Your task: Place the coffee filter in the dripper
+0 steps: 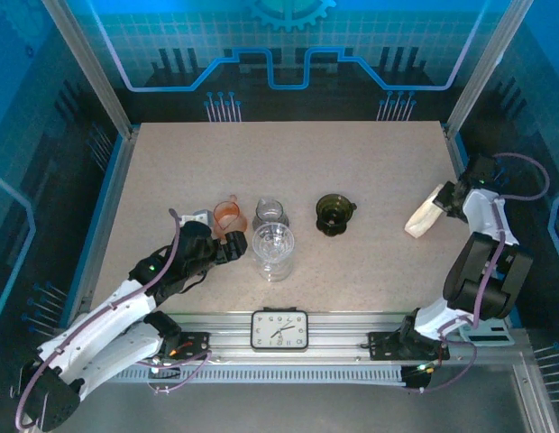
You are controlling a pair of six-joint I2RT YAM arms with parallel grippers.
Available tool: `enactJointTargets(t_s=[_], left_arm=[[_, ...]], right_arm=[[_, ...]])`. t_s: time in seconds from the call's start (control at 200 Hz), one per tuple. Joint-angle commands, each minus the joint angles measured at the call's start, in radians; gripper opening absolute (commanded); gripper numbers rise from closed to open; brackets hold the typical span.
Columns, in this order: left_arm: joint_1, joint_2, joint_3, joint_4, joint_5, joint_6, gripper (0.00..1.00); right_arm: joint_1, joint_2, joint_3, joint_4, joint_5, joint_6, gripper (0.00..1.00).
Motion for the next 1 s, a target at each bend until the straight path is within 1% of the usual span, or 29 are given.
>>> enactJointTargets(t_s=[0.0,0.13,0.305,0.495,0.595,0.775,0.911,0.956,0.996], left_arm=[[0.009,-0.001,-0.003,0.009,0.016,-0.021,0.99],[0.011,0.000,-0.006,0.008,0.017,-0.025,0.99],[0.012,0.001,-0.005,0.001,0.023,-0.026,0.99],[0.012,0.001,-0.004,-0.004,0.027,-0.028,0.99],[0.013,0.002,-0.004,-0.005,0.028,-0.031,0.99],[0.013,0.009,-0.006,-0.002,0.029,-0.039,0.99],[0.013,0.023,-0.004,-0.001,0.036,-0.044,0.99],[0.015,0.029,0.000,-0.003,0.040,-0.045,0.99],[0.014,0.033,0.004,-0.005,0.042,-0.046,0.99]], right_arm=[[0.069,0.021,0.052,-0.005,-0.046,-0.099,0.08],[0.141,0.042,0.084,-0.004,-0.085,-0.195,0.07],[0.268,0.080,0.130,-0.024,-0.030,-0.351,0.07],[0.365,0.120,0.162,-0.024,-0.003,-0.425,0.07],[0.389,0.148,0.188,-0.032,0.018,-0.442,0.07],[0.401,0.183,0.203,-0.008,0.001,-0.434,0.08],[0.413,0.210,0.209,-0.006,0.012,-0.433,0.14],[0.415,0.208,0.202,0.001,0.019,-0.431,0.19],[0.415,0.200,0.190,0.013,0.027,-0.423,0.24]])
